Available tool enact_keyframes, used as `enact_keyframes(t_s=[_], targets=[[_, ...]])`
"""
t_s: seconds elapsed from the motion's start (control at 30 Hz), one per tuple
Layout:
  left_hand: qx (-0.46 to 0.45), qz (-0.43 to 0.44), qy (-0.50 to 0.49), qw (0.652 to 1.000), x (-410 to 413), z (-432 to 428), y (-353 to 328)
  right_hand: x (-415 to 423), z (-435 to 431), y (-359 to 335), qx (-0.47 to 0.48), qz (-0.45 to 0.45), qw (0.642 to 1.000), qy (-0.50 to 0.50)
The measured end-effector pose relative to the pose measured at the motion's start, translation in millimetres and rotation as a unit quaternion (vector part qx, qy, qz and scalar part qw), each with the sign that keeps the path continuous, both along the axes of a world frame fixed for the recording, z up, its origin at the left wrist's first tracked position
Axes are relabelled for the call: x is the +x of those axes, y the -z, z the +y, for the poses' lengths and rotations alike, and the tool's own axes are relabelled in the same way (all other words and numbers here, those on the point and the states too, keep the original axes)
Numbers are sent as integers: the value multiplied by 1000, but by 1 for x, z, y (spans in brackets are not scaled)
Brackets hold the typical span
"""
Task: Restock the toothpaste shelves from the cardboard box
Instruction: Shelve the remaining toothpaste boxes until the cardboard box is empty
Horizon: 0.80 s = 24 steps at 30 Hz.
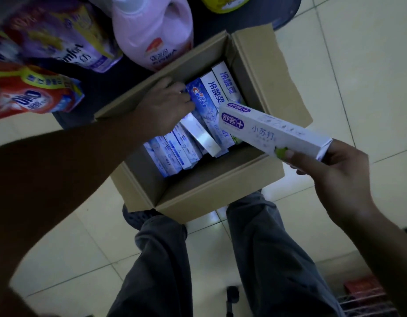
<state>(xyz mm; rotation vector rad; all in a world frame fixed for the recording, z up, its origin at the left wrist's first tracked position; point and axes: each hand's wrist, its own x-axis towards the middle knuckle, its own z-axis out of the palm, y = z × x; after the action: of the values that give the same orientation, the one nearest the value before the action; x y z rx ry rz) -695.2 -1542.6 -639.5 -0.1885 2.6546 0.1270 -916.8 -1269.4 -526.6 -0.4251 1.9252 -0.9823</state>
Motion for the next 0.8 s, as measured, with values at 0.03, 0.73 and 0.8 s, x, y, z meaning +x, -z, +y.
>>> enact_keyframes(t_s=[0.03,0.73,0.8], targets=[[45,29,-19,998,10,-1,-14,1,-5,-5,-7,-10,1000,14],[355,451,-634,519,203,25,-567,90,-180,-439,-284,-165,932,-153],[351,486,-632,492,222,24,-609,104,-187,-480,-303,-156,924,-174]])
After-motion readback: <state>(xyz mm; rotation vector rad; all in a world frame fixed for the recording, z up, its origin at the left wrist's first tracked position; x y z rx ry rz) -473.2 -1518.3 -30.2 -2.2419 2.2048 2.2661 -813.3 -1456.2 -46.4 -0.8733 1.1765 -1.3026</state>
